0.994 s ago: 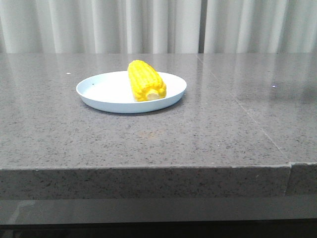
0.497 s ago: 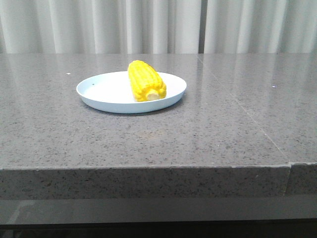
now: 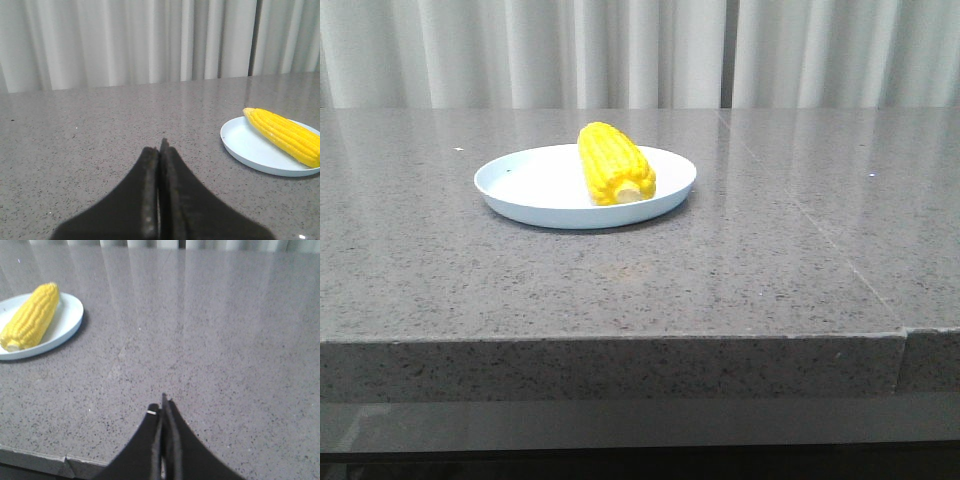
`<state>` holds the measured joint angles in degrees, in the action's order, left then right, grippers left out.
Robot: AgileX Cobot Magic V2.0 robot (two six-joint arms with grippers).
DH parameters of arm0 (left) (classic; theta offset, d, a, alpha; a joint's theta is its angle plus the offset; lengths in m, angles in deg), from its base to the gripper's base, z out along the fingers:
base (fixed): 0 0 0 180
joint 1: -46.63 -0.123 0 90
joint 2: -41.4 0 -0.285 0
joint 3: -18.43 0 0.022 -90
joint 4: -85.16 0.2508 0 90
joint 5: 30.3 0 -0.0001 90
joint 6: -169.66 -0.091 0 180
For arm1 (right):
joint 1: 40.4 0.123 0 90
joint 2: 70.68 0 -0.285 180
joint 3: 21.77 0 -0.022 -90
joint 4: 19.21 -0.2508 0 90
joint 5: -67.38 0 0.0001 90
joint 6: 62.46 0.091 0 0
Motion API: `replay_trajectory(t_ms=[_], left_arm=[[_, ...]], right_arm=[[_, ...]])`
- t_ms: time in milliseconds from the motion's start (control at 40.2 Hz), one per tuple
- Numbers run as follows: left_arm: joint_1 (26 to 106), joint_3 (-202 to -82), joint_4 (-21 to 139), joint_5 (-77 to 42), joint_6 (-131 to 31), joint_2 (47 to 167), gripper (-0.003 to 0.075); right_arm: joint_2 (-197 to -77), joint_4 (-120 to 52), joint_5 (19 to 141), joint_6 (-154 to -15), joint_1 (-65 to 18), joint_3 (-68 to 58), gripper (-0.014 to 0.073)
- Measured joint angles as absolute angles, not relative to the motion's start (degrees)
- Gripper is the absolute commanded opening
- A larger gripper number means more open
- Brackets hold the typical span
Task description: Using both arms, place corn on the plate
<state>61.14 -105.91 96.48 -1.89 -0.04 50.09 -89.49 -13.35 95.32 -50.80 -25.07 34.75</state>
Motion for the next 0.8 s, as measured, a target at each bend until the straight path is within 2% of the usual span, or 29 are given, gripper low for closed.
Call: replay_trajectory(t_ms=[795], left_arm=[[61.14,-105.91,96.48,-1.89,-0.04,50.09,-0.0020]], right_arm=[[-87.82,-13.21,94.12,-50.80,-25.07,35.19,-0.0067]])
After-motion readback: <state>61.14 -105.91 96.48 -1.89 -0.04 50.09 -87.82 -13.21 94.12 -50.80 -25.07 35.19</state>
